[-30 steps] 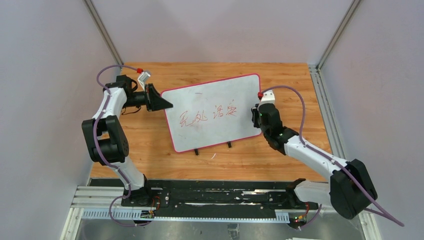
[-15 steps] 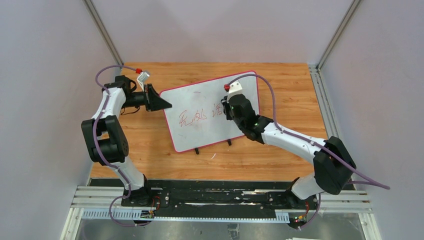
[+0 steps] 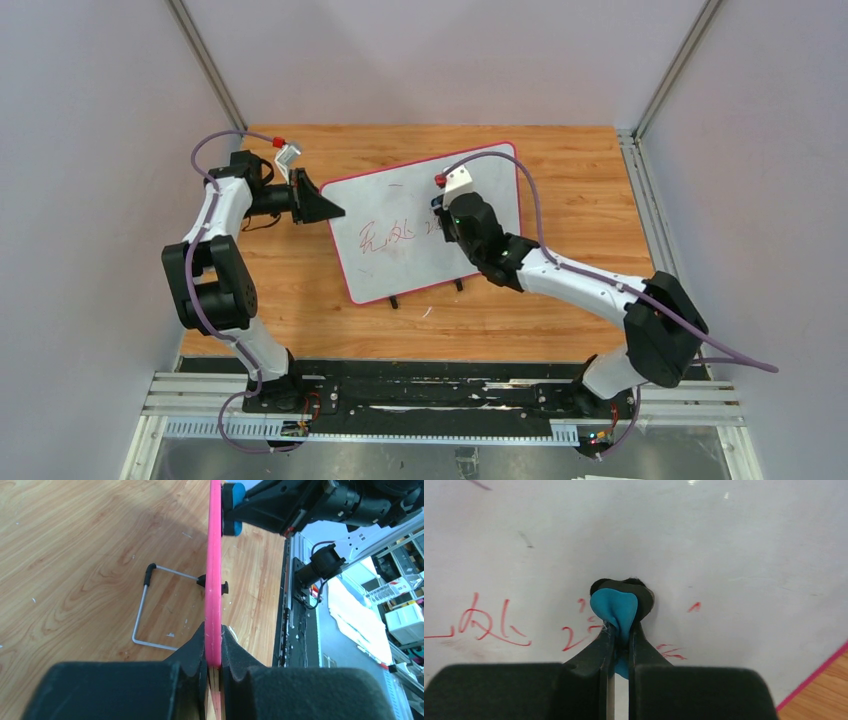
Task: Erase the whiteboard
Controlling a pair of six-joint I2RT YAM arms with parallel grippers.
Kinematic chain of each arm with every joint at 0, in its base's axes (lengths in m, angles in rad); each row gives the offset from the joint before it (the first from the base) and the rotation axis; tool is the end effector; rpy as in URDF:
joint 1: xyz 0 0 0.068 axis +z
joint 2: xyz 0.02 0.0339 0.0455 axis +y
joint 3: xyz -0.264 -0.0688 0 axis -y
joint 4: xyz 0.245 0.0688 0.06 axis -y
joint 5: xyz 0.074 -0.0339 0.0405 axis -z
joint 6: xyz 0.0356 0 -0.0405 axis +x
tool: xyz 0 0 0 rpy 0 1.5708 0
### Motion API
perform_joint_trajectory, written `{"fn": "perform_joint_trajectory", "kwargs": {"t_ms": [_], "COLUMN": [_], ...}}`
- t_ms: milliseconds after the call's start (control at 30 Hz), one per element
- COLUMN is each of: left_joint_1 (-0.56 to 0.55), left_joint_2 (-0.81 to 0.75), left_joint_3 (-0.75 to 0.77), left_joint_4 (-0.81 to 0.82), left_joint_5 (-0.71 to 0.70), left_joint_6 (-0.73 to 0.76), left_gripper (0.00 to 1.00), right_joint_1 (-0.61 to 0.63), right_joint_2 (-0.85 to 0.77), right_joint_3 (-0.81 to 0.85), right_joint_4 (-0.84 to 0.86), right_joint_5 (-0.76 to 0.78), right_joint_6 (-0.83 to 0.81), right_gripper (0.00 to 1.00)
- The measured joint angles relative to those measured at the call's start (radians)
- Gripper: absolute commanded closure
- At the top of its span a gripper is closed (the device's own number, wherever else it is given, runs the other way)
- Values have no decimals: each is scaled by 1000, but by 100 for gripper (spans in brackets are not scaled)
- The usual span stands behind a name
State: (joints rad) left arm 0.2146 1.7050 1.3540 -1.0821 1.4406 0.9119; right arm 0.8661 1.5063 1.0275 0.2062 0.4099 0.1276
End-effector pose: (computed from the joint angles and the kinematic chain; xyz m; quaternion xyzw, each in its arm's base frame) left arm 0.3171 0.0330 0.2694 0.2988 0.6892 -0.5288 0.3951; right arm 0.2381 0.2580 0.2886 -0.1668 0.7718 0.1396 0.5975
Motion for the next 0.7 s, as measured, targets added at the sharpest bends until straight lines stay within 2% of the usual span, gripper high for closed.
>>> {"fn": "perform_joint_trajectory", "kwargs": {"t_ms": [367, 533, 700], "left_joint_1": [-10, -12, -12], "left_joint_2": [-29, -31, -31], "left_joint_3": [-11, -12, -14], "left_joint_4": [4, 4, 3], "left_joint_5": [-15, -15, -18], "left_joint_6": [6, 7, 6], "left_gripper": [100, 100, 100], "right_joint_1": [-237, -239, -152], "right_joint_2": [-179, -184, -140], "right_joint_3": [-143, -150, -144], "right_joint_4": [5, 7, 30], "right_joint_5": [41, 5, -1], "right_joint_6": [-43, -36, -16], "right_gripper": [99, 99, 99]}}
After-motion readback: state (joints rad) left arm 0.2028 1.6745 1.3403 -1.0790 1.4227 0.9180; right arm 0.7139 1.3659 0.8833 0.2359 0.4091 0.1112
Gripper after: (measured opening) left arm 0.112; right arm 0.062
